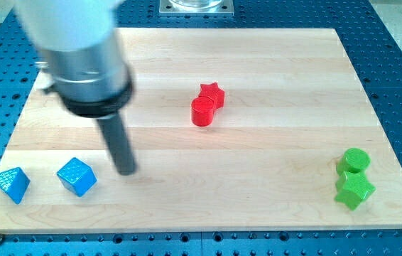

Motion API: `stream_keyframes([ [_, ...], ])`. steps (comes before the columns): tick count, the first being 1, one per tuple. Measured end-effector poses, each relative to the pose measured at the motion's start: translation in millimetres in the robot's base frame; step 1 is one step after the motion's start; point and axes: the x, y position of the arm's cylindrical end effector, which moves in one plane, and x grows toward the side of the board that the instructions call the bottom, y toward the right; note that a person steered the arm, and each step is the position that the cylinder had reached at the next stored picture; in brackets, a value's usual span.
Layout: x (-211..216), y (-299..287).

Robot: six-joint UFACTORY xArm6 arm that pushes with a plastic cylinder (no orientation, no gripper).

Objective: Place the red blocks close to the blue blocks

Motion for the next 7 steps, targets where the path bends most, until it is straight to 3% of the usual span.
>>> stream_keyframes([
  [2,12,-76],
  [3,4,-45],
  [5,-73,144],
  [7,-138,175],
])
